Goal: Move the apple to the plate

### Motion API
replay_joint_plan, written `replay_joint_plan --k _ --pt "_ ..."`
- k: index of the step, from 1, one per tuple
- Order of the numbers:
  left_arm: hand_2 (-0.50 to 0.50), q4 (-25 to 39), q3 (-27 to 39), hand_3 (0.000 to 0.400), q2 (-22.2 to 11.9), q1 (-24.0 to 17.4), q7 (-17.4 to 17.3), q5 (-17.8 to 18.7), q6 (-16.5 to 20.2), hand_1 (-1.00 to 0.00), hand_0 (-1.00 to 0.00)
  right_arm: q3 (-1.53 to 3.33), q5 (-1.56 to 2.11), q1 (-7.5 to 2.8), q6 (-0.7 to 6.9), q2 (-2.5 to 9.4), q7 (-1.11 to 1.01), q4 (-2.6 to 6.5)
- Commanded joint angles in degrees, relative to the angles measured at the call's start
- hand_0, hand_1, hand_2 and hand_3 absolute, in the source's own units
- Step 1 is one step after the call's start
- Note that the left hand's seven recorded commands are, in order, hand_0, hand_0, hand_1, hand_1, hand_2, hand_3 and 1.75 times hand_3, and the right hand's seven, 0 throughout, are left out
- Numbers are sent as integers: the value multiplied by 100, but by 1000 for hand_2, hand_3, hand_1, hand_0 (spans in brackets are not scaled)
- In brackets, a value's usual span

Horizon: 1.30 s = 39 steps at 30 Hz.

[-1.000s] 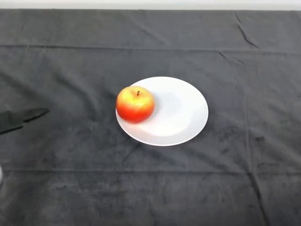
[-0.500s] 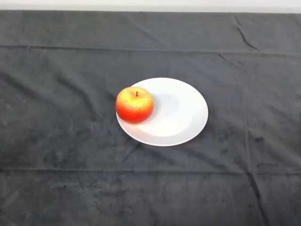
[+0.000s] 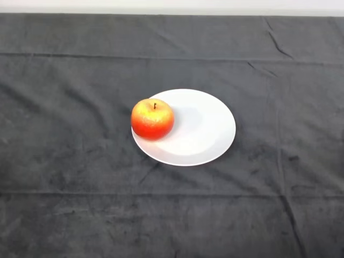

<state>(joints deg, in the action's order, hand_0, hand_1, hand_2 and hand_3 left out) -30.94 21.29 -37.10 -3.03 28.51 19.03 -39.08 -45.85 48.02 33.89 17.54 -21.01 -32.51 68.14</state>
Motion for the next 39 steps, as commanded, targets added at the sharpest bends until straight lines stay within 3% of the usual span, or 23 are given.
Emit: replay_joint_plan --k 1,16,39 --pt "0 -261 219 0 -26 218 -48 17 -162 0 0 -90 -19 -31 -39 -126 38 13" --pt "0 -840 643 0 38 503 -279 -28 -298 0 0 -94 -17 -25 -39 -132 30 31" --pt "0 -951 899 0 186 672 -426 -304 -335 0 0 -97 -17 -20 -42 -137 22 45"
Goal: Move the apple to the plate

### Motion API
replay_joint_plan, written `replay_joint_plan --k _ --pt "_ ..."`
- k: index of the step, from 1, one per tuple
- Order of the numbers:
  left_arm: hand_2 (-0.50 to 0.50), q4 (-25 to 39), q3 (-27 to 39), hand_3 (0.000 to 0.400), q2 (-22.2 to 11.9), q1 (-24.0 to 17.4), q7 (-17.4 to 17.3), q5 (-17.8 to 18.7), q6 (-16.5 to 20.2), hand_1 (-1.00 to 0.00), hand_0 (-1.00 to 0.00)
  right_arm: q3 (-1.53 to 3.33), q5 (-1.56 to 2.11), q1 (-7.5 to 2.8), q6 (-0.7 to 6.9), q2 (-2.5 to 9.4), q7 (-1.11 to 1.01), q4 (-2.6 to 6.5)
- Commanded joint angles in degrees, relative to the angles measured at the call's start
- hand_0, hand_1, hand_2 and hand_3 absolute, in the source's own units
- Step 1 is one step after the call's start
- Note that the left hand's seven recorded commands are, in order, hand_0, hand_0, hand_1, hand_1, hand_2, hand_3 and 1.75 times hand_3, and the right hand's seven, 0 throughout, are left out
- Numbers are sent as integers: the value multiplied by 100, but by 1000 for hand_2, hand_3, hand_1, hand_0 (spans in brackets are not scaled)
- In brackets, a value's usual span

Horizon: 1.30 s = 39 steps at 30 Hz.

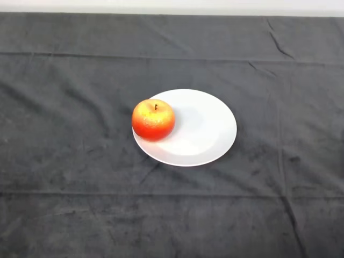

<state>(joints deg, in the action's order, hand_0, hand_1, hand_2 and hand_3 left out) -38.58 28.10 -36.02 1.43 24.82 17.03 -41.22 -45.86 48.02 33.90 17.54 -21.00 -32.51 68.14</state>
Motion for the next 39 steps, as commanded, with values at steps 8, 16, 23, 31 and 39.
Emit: replay_joint_plan --k 8,16,23,31,39 --pt "0 -216 290 0 111 260 -140 -150 -116 0 0 -97 -17 -20 -43 -138 20 46" --pt "0 -250 355 0 141 298 -205 -199 -109 0 0 -97 -18 -20 -43 -139 20 47" --pt "0 -267 412 0 163 318 -261 -227 -101 0 0 -97 -19 -20 -43 -139 19 48" --pt "0 -268 470 0 189 336 -302 -266 -86 0 0 -97 -19 -20 -44 -139 19 48" --pt "0 -271 520 0 216 358 -332 -311 -74 0 0 -98 -20 -20 -44 -139 18 49"
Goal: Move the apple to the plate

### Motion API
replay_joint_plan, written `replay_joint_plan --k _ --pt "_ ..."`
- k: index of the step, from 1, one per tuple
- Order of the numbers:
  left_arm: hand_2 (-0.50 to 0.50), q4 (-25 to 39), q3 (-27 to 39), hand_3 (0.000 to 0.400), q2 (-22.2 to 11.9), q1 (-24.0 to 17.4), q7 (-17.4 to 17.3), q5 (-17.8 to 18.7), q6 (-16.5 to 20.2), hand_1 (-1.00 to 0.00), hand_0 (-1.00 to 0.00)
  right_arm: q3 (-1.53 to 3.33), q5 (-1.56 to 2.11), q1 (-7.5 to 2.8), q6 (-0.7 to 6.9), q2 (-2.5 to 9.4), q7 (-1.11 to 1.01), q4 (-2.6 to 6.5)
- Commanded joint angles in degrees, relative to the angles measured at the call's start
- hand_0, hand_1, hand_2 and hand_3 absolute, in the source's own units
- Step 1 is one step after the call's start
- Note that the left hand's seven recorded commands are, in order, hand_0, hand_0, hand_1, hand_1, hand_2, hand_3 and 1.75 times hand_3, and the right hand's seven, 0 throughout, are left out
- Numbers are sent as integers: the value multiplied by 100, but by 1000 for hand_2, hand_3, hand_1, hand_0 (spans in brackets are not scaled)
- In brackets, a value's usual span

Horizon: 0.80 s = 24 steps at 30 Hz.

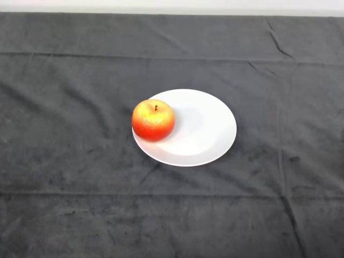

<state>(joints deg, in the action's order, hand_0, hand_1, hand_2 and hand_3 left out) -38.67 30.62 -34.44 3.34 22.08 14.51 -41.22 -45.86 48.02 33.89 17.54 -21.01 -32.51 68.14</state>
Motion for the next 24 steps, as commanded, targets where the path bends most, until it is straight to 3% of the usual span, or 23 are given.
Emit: replay_joint_plan --k 1,24 --pt "0 -260 273 0 61 168 -62 -63 -73 0 0 -98 -20 -19 -44 -138 18 49" --pt "0 -317 405 0 103 216 -172 -139 -80 0 0 -98 -21 -19 -44 -138 18 49"
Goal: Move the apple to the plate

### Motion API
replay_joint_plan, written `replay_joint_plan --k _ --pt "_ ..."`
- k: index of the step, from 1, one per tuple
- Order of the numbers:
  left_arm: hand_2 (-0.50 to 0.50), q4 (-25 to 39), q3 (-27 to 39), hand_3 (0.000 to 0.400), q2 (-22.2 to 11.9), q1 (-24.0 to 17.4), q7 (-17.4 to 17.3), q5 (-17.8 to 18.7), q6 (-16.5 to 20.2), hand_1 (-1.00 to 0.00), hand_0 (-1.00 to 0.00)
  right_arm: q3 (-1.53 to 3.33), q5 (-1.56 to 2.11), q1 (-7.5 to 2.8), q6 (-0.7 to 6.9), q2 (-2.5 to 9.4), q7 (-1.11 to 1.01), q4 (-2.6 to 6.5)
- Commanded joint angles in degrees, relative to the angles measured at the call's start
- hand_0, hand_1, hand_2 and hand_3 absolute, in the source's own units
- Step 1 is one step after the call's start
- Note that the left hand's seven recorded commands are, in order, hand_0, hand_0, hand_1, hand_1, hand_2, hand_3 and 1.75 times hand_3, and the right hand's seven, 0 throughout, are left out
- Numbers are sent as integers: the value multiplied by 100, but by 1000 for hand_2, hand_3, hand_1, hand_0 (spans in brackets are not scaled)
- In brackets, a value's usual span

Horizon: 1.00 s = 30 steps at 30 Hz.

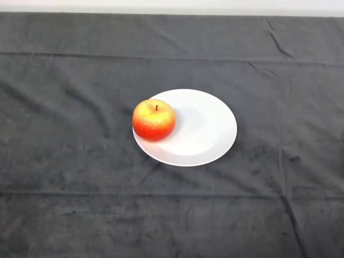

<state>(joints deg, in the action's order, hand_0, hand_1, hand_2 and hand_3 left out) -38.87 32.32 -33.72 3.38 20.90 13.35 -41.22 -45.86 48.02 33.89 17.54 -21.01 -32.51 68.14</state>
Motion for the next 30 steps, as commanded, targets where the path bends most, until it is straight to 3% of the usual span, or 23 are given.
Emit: replay_joint_plan --k 1,30 --pt "0 -307 240 0 31 217 -60 -26 -84 0 0 -98 -21 -19 -44 -138 18 49" --pt "0 -1351 417 0 -145 607 -504 30 -512 0 0 -103 -20 -12 -45 -146 9 68"
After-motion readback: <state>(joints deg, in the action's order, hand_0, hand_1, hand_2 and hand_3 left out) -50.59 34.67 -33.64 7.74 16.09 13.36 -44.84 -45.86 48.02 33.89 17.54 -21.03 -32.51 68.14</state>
